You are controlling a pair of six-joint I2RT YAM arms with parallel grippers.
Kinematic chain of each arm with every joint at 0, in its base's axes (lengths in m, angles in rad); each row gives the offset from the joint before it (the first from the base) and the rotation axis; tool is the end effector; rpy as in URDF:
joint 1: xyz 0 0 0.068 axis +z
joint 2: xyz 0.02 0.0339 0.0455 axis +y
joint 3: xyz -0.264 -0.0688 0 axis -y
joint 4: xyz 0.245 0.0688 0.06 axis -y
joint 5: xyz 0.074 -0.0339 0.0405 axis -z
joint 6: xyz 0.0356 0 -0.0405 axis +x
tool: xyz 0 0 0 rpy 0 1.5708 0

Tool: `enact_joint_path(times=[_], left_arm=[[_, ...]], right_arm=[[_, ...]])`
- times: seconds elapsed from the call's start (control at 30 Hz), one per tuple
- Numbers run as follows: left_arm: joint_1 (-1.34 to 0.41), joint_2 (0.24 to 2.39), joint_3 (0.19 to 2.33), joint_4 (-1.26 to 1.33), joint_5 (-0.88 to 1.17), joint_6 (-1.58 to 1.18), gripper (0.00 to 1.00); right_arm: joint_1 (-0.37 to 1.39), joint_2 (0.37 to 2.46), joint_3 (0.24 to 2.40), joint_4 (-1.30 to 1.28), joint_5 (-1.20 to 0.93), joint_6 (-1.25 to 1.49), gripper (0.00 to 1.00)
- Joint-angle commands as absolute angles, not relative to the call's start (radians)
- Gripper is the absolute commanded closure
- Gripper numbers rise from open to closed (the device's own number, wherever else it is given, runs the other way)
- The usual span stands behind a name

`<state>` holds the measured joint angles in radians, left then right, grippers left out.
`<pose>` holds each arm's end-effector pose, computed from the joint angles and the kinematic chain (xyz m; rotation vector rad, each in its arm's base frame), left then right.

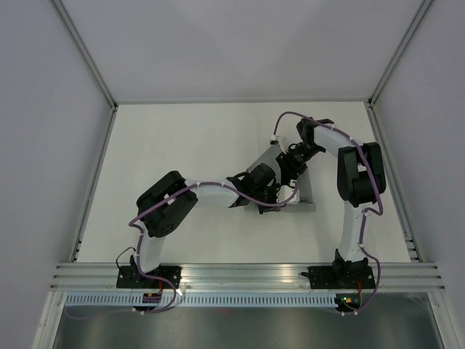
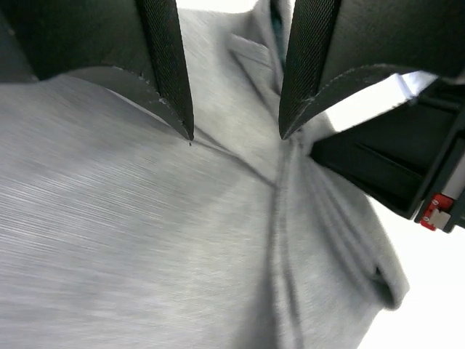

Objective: Fold the napkin, place the utensils inside, and roll it up
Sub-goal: Roll the napkin with the utensil

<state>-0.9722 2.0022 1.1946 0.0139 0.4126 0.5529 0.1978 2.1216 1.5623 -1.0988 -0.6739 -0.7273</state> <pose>0.2237 -0.3532 0.1417 1.7892 1.5781 -0.6891 0.3768 0.0982 0.1579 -1.2445 2.5945 1.0057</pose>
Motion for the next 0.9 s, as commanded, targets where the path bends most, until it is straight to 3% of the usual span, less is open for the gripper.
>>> enact_joint_path(times=[0.0, 0.3, 0.5, 0.87], left_arm=[[-0.945, 2.085, 1.18, -0.213, 0.601, 0.448, 0.98], [-0.865, 2.193, 1.321, -0.397, 0.788, 0.411, 0.98], [-0.838, 2.272, 1.413, -0.509, 0.85, 0.399, 0.98], [-0.822, 2.425, 1.649, -0.759, 0.865, 0.368, 0.98]], right_arm=[[0.143, 1.999, 1.503, -0.911, -0.66, -0.618, 0.43], [0.008, 1.836, 1.347, -0.723, -0.707, -0.589, 0.43], [0.006, 1.559, 1.089, -0.552, -0.701, -0.696, 0.42], [0.087, 1.252, 0.726, -0.466, -0.68, -0.959, 0.42]])
